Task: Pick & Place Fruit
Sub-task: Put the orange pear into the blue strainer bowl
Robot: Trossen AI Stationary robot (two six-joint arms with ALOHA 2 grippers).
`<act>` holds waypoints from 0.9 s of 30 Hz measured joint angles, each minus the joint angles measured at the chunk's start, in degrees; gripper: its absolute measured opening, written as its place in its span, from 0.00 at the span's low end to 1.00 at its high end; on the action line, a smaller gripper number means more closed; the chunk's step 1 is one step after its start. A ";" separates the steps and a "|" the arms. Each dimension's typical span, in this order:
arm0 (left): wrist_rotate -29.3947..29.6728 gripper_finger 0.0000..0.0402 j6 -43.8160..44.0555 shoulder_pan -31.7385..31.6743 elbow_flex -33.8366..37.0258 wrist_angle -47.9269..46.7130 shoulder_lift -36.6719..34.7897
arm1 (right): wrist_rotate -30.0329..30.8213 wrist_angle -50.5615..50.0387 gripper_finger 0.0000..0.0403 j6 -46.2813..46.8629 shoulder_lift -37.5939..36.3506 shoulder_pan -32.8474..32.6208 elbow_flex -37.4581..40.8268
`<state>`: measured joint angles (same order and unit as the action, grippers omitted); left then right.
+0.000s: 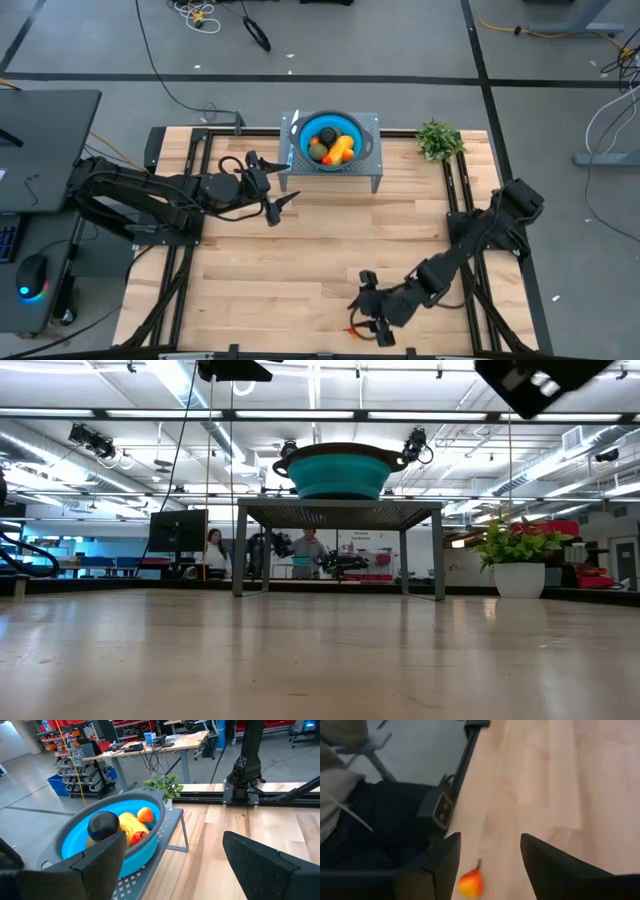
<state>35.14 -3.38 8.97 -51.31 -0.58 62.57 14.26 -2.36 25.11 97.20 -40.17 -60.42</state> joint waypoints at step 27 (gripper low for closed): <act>-0.39 0.85 7.99 0.89 0.12 -0.32 3.43 | 2.70 3.63 0.65 3.92 8.86 -5.04 0.00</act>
<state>34.75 4.61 9.87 -51.19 -0.90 65.99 16.96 1.27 29.03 106.06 -45.21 -60.42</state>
